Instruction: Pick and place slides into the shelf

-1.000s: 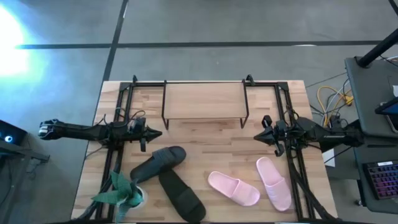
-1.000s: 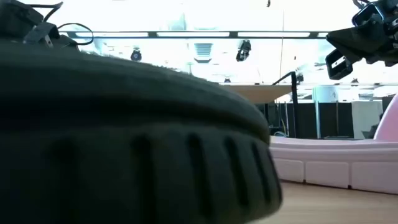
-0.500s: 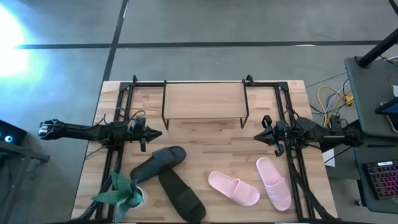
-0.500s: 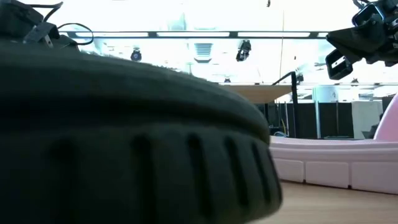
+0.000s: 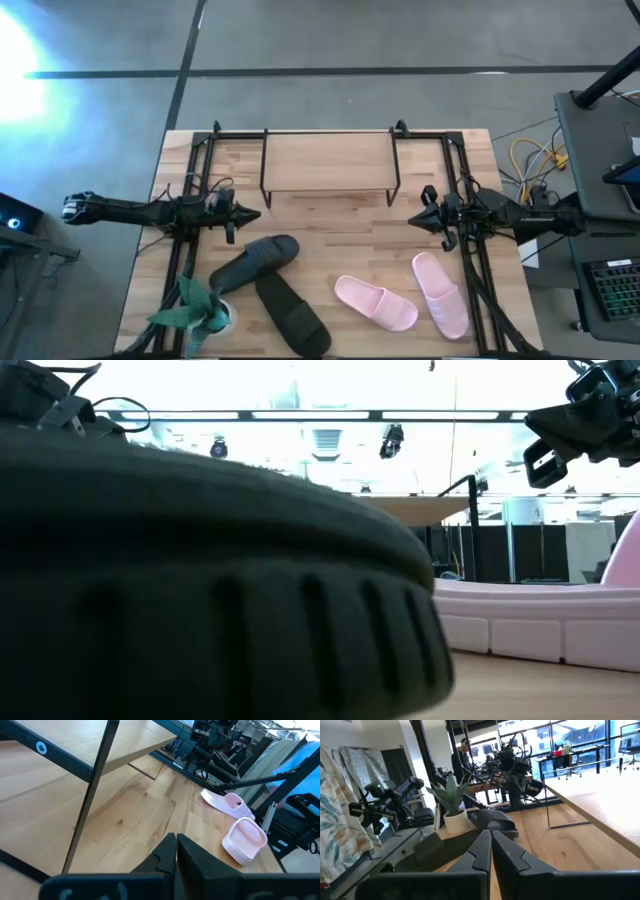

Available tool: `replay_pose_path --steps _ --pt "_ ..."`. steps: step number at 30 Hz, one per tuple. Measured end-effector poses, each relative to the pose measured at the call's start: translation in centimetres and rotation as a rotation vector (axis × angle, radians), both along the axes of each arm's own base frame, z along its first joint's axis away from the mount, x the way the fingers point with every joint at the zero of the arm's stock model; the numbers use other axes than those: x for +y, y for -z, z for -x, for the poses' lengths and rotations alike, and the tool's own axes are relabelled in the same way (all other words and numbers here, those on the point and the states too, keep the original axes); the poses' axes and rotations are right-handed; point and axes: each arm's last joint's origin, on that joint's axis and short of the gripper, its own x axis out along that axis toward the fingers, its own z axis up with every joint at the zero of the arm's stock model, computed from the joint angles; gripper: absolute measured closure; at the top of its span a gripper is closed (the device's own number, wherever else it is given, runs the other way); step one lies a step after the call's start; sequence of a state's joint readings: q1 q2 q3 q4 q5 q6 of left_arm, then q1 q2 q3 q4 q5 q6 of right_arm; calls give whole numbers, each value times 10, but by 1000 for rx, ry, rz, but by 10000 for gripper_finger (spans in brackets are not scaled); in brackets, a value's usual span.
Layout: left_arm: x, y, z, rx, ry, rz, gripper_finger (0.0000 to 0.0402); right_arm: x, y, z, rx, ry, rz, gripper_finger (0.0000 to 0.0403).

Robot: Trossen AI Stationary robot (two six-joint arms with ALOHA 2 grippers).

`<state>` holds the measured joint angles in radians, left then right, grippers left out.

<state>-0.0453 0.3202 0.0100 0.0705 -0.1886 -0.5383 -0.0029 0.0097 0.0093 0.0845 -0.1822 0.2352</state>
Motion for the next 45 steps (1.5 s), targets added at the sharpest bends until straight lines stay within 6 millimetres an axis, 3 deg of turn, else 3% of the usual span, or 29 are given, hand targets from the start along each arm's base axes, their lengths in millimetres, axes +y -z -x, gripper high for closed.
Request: replay_pose_path --steps 30,33,38,45 --pt "0 0 0 0 0 0 402 0 0 0 -3 -1 -8 394" --pt "0 0 0 0 0 0 402 0 -6 1 -34 -16 -168 394" --pt "0 0 0 0 0 0 402 -1 -18 3 -75 -93 -673 394" --pt "0 0 0 0 0 0 402 -2 -22 3 -81 -116 -870 394"
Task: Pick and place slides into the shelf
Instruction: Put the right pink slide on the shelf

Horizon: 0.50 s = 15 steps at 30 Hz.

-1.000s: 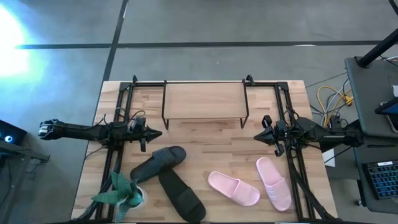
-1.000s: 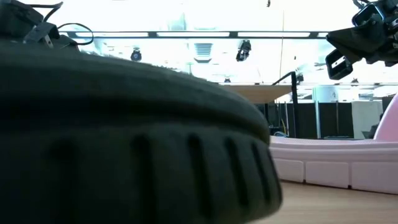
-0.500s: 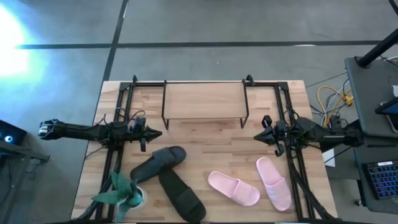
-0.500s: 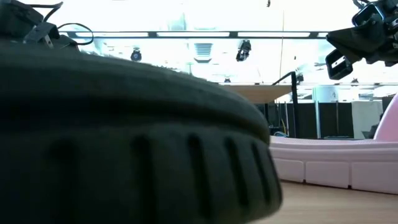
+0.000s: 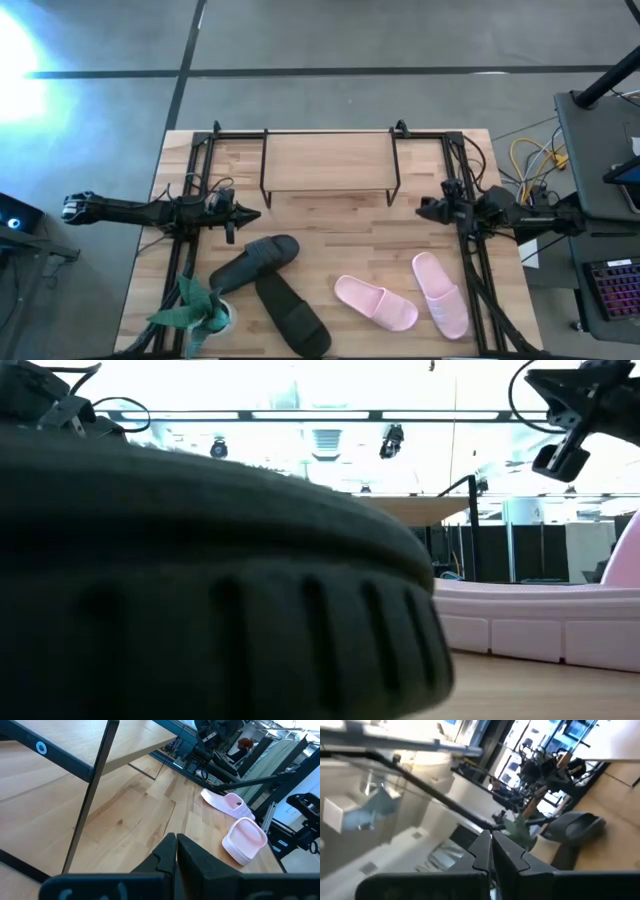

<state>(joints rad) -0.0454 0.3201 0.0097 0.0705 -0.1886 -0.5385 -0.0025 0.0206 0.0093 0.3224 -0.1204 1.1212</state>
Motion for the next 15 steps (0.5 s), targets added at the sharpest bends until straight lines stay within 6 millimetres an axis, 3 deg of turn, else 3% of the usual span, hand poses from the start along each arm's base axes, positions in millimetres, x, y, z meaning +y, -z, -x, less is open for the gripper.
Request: replay_pose_path --steps 6,10,15 --pt "0 0 0 0 0 0 402 -6 -2 1 -21 166 -132 394" --pt "0 0 0 0 0 0 402 -7 -5 1 -51 205 -104 394" --pt "0 0 0 0 0 0 402 -9 -5 -4 -7 260 -295 393"
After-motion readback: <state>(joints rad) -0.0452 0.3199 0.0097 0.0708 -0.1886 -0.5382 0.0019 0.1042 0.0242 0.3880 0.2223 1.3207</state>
